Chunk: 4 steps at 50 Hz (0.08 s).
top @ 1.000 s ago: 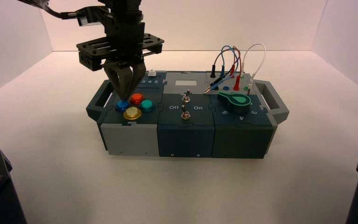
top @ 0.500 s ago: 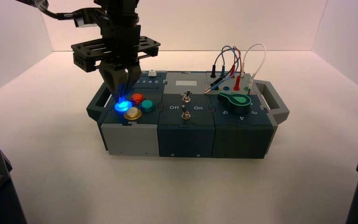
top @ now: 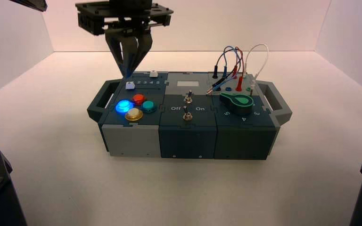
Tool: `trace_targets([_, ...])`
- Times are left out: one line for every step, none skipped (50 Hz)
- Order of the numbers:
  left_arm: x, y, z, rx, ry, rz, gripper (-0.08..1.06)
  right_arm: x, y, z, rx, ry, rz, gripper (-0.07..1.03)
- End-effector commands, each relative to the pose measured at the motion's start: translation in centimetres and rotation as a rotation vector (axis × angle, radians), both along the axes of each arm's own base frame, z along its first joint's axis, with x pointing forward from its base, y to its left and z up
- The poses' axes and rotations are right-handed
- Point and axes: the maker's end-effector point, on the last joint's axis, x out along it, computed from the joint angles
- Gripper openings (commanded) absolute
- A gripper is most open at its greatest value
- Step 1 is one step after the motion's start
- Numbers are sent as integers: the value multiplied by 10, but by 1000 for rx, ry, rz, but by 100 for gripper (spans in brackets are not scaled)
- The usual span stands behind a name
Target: Push the blue button with the right gripper.
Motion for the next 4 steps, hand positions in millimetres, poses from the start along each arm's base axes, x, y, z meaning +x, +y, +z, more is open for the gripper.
trace_targets([5,2,5,2,-16,8,-3,-3,-1,13,18,-6,4,-2])
trace_targets([5,3,4,3,-15,9,-3,-4,-2,12,15,-5,4,-2])
trace_targets([6,3,5,2,-16,10,-3,-5,-3,11,12,-1,3,-2])
trace_targets([6,3,5,2,-16,12,-3,-4,-4,11,12,-1,1,-2])
